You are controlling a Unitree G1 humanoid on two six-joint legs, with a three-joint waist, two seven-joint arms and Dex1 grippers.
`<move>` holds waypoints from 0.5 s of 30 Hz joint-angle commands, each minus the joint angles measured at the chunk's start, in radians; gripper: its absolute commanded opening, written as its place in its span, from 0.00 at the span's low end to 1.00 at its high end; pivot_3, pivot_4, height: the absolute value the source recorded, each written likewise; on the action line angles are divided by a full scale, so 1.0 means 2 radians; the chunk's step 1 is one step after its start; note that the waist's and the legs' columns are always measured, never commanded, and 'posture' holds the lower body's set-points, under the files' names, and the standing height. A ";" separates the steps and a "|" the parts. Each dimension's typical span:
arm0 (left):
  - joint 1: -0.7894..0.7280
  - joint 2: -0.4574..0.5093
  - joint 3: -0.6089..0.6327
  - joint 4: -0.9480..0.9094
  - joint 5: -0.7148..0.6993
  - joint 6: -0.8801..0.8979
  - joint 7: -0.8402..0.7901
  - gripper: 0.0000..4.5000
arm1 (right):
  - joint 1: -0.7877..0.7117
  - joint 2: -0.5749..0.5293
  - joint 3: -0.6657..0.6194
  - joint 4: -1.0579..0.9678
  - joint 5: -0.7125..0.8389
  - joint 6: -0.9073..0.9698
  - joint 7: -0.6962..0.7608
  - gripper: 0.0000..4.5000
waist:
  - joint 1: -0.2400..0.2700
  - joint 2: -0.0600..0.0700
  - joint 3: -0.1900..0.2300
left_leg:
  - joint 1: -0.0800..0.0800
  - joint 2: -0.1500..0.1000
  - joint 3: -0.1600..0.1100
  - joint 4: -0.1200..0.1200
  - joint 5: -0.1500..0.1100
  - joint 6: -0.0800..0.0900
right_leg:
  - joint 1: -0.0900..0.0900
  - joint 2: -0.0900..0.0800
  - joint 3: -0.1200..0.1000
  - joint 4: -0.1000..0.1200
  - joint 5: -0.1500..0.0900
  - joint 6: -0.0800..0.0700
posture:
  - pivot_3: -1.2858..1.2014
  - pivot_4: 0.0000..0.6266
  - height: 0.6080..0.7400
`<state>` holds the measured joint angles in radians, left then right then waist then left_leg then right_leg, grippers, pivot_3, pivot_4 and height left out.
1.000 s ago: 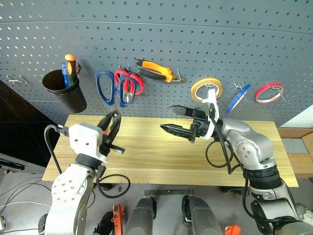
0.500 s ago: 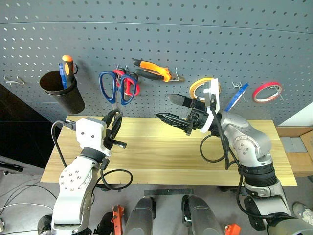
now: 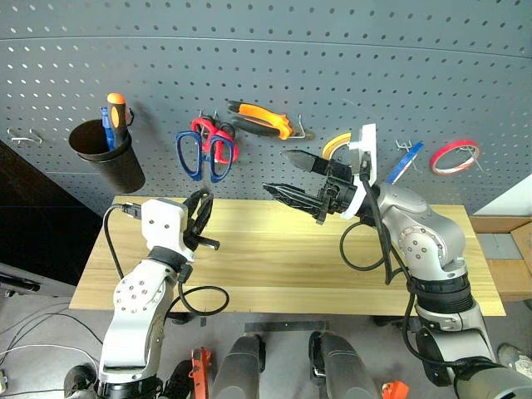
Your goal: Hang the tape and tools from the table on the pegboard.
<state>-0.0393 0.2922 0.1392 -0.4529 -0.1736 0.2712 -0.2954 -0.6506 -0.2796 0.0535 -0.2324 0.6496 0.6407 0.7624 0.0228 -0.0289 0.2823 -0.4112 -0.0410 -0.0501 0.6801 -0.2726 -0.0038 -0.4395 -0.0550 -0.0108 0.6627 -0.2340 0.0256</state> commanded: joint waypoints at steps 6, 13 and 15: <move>-0.004 0.003 -0.001 -0.008 -0.015 -0.022 -0.014 0.11 | -0.008 -0.007 -0.003 -0.024 0.002 -0.008 0.000 1.00 | 0.000 0.000 0.000 | 0.000 0.000 0.000 0.000 0.000 0.000 | 0.000 0.000 0.000 0.000 0.000 0.000 | 0.54 0.35 1.00; -0.030 0.004 0.006 0.022 -0.013 -0.025 -0.007 0.11 | -0.008 -0.007 0.001 -0.024 0.000 -0.010 -0.003 1.00 | 0.000 0.000 0.000 | 0.000 0.000 0.000 0.000 0.000 0.000 | 0.000 0.000 0.000 0.000 0.000 0.000 | 0.54 0.35 1.00; -0.042 0.005 0.004 0.043 -0.009 -0.030 -0.007 0.11 | -0.009 -0.006 0.001 -0.024 0.000 -0.011 -0.004 1.00 | 0.000 0.000 0.000 | 0.000 0.000 0.000 0.000 0.000 0.000 | 0.000 0.000 0.000 0.000 0.000 0.000 | 0.54 0.35 1.00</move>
<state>-0.1047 0.2939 0.1360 -0.3695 -0.1964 0.2482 -0.3147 -0.6505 -0.2906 0.0613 -0.2325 0.6471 0.6382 0.7575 0.0225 -0.0293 0.2817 -0.4112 -0.0411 -0.0499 0.6804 -0.2725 -0.0040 -0.4395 -0.0549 -0.0109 0.6633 -0.2339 0.0255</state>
